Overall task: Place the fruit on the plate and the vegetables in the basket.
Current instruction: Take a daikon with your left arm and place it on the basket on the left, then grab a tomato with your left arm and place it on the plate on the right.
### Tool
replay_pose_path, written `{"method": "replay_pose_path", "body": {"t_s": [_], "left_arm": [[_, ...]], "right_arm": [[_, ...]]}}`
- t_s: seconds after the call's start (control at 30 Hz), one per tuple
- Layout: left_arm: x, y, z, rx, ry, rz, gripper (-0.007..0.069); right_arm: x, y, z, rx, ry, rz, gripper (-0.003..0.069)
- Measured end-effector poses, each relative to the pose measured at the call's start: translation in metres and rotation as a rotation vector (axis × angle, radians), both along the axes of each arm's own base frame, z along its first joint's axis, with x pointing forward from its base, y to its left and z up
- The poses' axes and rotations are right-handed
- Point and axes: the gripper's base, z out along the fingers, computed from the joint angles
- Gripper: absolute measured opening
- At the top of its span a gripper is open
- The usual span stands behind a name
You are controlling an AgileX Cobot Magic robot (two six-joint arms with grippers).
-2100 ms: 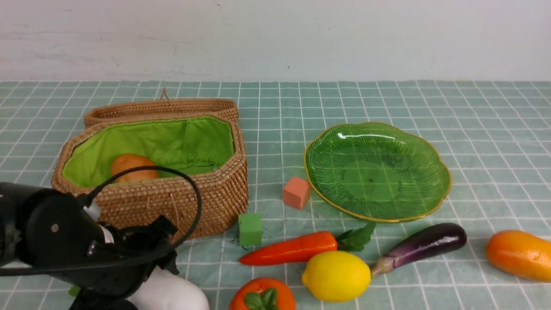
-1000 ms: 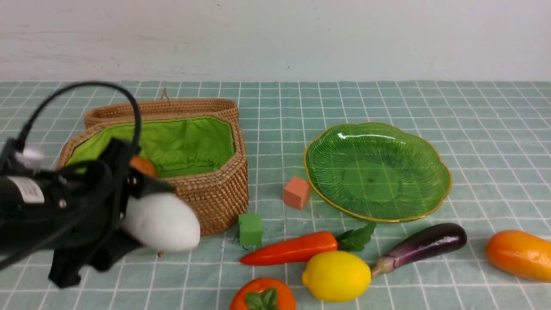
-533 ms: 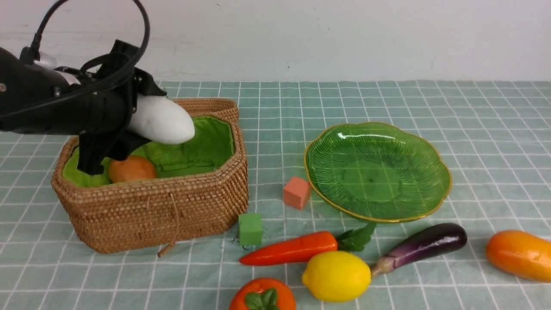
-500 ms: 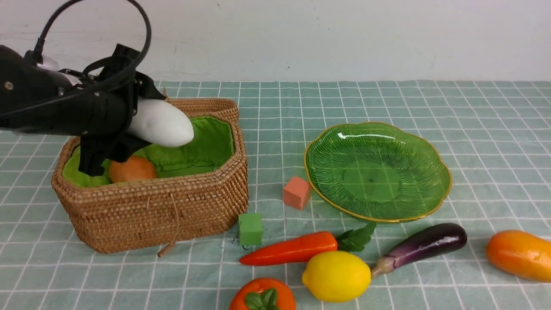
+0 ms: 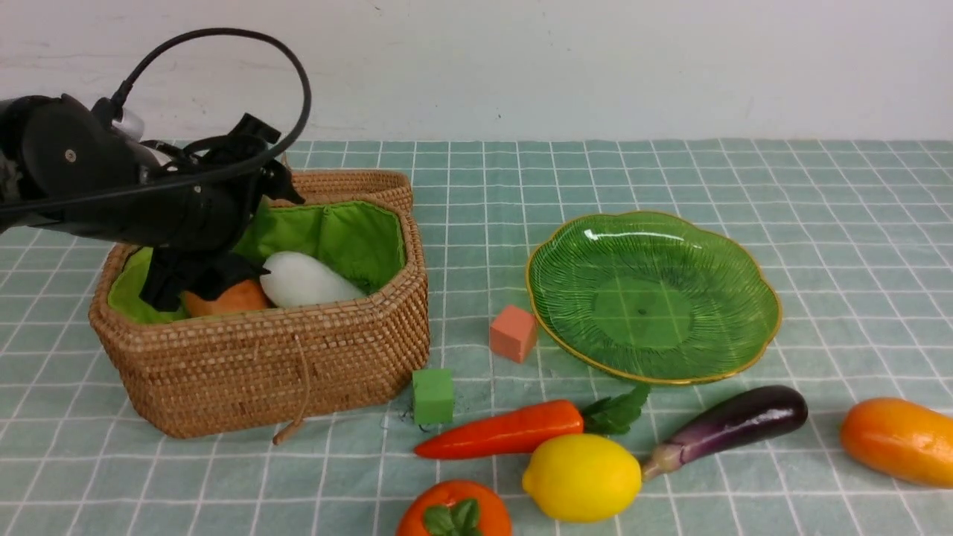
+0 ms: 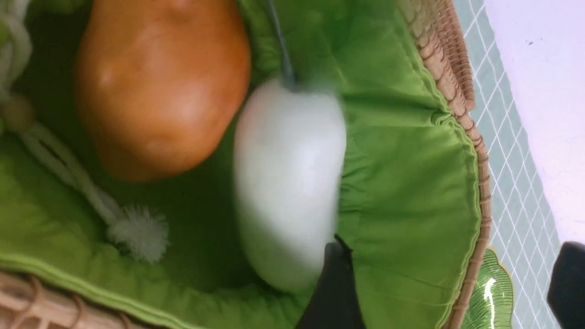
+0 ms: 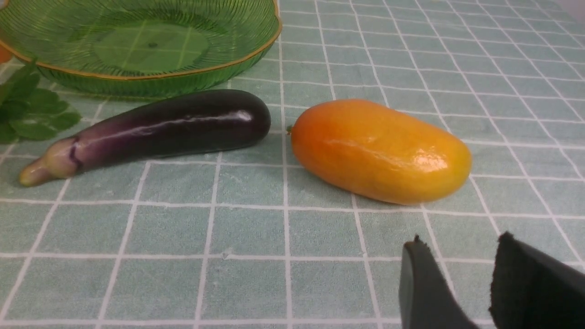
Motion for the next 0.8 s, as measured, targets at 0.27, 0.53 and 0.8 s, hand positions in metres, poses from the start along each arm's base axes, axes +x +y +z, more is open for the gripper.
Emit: {"method": "replay_pose_path", "body": {"t_s": [0.27, 0.53, 0.8], "left_arm": [[-0.003, 0.0, 0.003, 0.115, -0.03, -0.086, 0.0589], [-0.041, -0.006, 0.018, 0.427, 0.042, -0.483, 0.0556], [-0.084, -0.005, 0.018, 0.539, 0.25, -0.881, 0.0533]], "right_arm": [[0.0, 0.0, 0.0, 0.0, 0.0, 0.0, 0.0241], [0.0, 0.0, 0.0, 0.0, 0.0, 0.0, 0.0241], [0.0, 0.0, 0.0, 0.0, 0.0, 0.0, 0.0241]]}}
